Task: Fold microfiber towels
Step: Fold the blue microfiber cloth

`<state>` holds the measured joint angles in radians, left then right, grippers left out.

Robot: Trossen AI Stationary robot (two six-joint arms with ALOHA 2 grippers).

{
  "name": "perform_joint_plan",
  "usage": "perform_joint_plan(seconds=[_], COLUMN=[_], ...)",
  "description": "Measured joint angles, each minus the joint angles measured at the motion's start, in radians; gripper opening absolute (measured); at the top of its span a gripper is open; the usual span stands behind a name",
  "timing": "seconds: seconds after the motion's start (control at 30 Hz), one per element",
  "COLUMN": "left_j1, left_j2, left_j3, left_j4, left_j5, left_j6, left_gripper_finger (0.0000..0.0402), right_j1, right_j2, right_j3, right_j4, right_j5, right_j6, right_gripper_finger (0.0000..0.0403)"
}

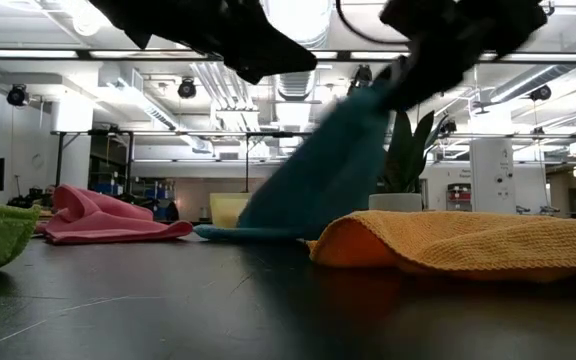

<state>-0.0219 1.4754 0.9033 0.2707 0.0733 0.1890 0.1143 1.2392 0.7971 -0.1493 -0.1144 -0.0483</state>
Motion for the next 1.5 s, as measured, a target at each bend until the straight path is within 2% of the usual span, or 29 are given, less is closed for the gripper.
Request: perform_joint_plan(seconds=[0.2, 0.43, 0.73, 0.9, 1.07, 1.27, 1.4, 1.5], left_j1=[0.004, 0.033, 0.053, 0.1, 0.126, 0.127, 0.127, 0.126], left_j2=[0.0, 0.035, 0.235, 0.237, 0.198, 0.197, 0.197, 0.197], left_j3=[-0.013, -0.045, -0.04, -0.031, -0.034, -0.04, -0.041, -0.042], left_j4=[-0.001, -0.006, -0.008, -0.199, -0.363, -0.376, -0.376, -0.377], left_j5=[0.009, 0.006, 0.004, 0.001, -0.004, 0.009, 0.075, 0.079], left_j6=[0.009, 0.026, 0.029, 0.011, -0.027, -0.053, -0.053, -0.053], left_gripper_finger=[0.011, 0.0116, 0.0116, 0.0118, 0.0141, 0.0174, 0.0177, 0.0168], right_j1=[0.018, 0.063, 0.08, 0.08, 0.08, 0.08, 0.08, 0.08], right_j2=[0.008, 0.029, 0.033, 0.033, 0.033, 0.033, 0.033, 0.033], right_j3=[-0.004, -0.009, -0.013, -0.015, -0.015, -0.015, -0.015, -0.015], right_j4=[-0.146, -0.238, -0.422, -0.401, -0.365, -0.357, -0.354, -0.347], right_j5=[-0.054, -0.067, 0.095, 0.094, 0.095, 0.094, 0.094, 0.096], right_j6=[0.092, 0.143, 0.33, 0.288, 0.236, 0.23, 0.229, 0.221], right_gripper_finger=[0.0008, 0.0008, 0.0008, 0.0008, 0.0008, 0.0008, 0.0008, 0.0008])
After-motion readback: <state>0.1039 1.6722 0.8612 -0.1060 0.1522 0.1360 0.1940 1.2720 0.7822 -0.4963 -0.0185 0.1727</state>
